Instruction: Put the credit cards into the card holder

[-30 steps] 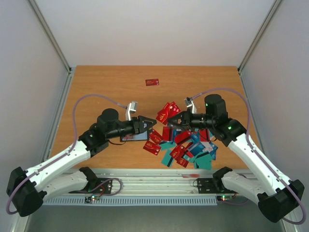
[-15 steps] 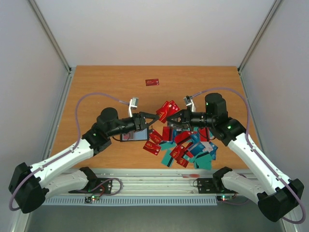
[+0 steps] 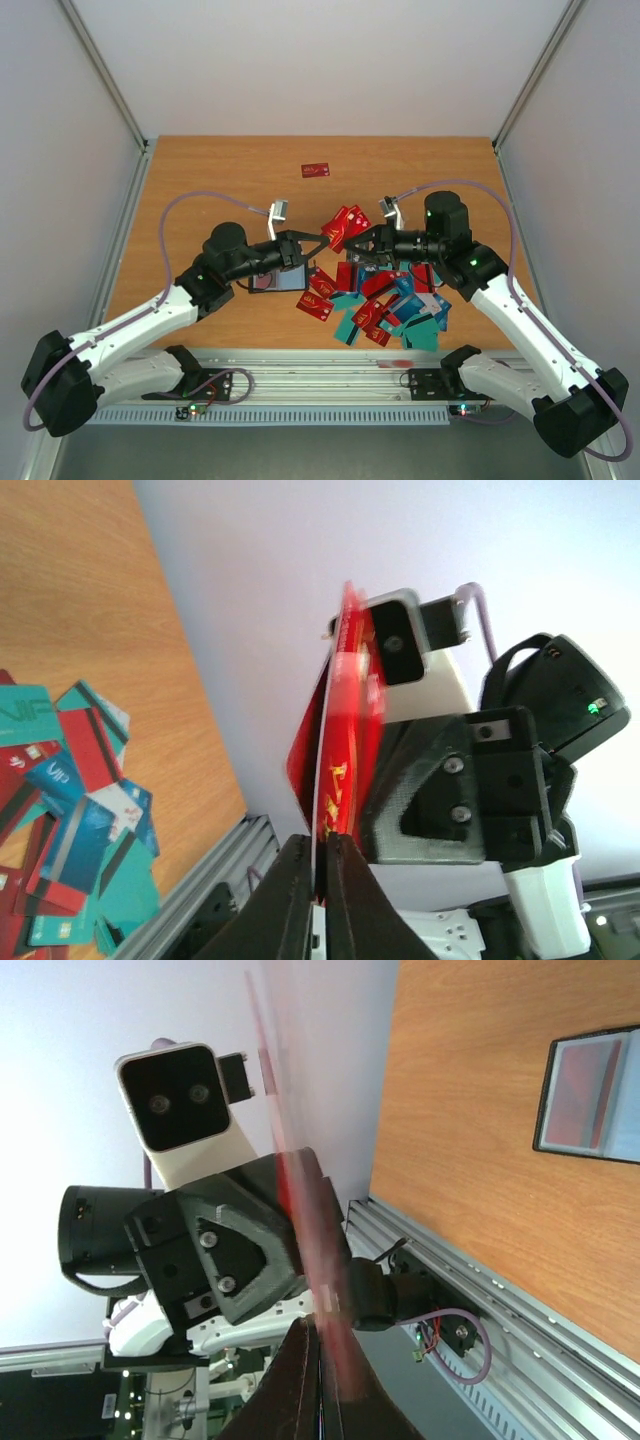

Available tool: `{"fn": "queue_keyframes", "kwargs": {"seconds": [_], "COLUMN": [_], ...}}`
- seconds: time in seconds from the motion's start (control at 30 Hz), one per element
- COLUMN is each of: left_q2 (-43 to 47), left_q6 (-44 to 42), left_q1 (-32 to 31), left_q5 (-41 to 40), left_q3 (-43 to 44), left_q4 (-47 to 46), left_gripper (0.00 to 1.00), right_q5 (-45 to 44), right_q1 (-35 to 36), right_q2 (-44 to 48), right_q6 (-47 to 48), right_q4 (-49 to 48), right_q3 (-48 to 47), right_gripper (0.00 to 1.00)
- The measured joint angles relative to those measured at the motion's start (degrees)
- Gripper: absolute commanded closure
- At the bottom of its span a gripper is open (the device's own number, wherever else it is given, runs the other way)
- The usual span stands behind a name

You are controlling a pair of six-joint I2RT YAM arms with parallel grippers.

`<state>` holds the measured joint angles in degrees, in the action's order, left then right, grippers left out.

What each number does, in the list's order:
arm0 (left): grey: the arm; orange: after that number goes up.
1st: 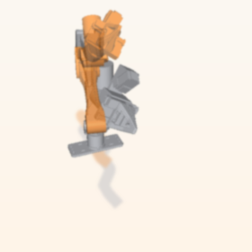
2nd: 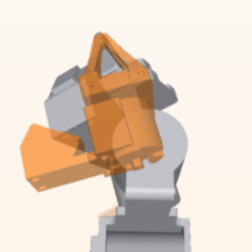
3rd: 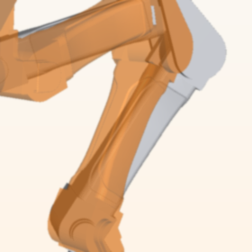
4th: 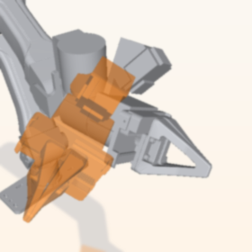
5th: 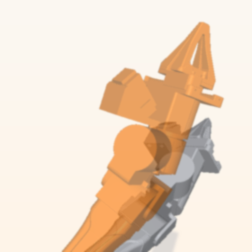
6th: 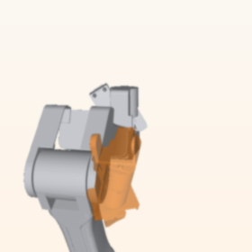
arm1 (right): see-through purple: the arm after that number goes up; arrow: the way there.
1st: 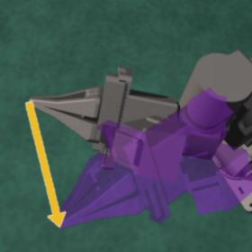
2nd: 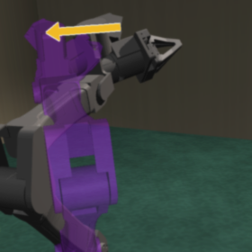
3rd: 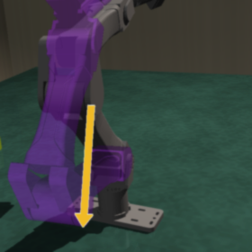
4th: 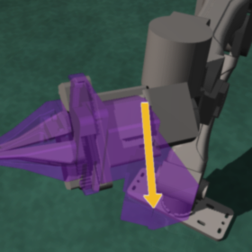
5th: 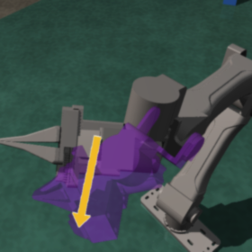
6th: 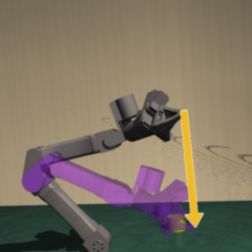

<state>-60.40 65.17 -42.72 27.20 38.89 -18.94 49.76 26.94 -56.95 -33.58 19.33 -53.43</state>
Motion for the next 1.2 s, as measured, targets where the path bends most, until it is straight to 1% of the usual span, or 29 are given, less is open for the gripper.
{"fn": "queue_keyframes", "kwargs": {"seconds": [0.1, 0.2, 0.27, 0.33, 0.43, 0.53, 0.7, 0.8, 0.87, 1.03, 1.13, 1.2], "left_q2": [0.04, 0.04, 0.02, -0.15, -3.02, -8.72, -20.02, -23.52, -23.96, -23.52, -22.82, -21.77], "left_q6": [0.28, 0.35, 0.2, -0.07, -0.59, -1.38, -2.38, -1.95, -1.46, 0.28, 2.99, 5.11], "left_q1": [0.0, 0.0, 0.0, 0.0, 0.0, 0.0, 0.02, 0.07, 0.13, 0.24, 0.24, 0.24], "left_q5": [-0.44, -0.76, -0.83, -0.9, -1.05, -0.83, 1.38, 2.82, 3.8, 6.21, 6.93, 6.99], "left_q3": [-0.13, -0.17, -0.24, -0.44, -0.55, -1.03, -1.64, -1.97, -1.95, -1.4, -1.4, -1.2], "left_q4": [-1.36, -1.4, -1.42, -1.51, -1.51, -1.66, -2.27, -3.45, -4.31, -7.96, -10.69, -11.63], "left_gripper": [1.0, 1.0, 1.0, 1.0, 1.0, 1.0, 1.0, 1.0, 1.0, 1.0, 1.0, 1.0], "right_q5": [-0.13, -0.2, -0.48, -1.09, -2.56, -5.53, -11.02, -11.8, -11.52, -8.39, -6.71, -5.92], "right_q1": [0.0, 0.0, 0.0, 0.0, -0.07, -0.44, -2.67, -4.81, -6.4, -9.25, -9.4, -9.44], "right_q2": [-0.2, -0.22, -0.33, -0.59, -0.63, -0.63, -0.24, 0.9, 2.21, 3.89, 3.45, 3.34], "right_q6": [-0.04, -0.02, 0.09, 0.59, 1.57, 3.48, 6.38, 7.93, 8.94, 10.49, 9.44, 7.54], "right_q4": [0.13, 0.07, 0.37, 1.22, 3.23, 6.99, 14.08, 16.76, 17.33, 14.49, 11.61, 8.35], "right_q3": [0.02, 0.02, 0.02, 0.07, 0.55, 2.43, 9.92, 12.87, 13.2, 13.18, 13.18, 13.18], "right_gripper": [0.99, 0.94, 0.81, 0.63, 0.49, 0.41, 0.36, 0.32, 0.3, 0.28, 0.29, 0.32]}}
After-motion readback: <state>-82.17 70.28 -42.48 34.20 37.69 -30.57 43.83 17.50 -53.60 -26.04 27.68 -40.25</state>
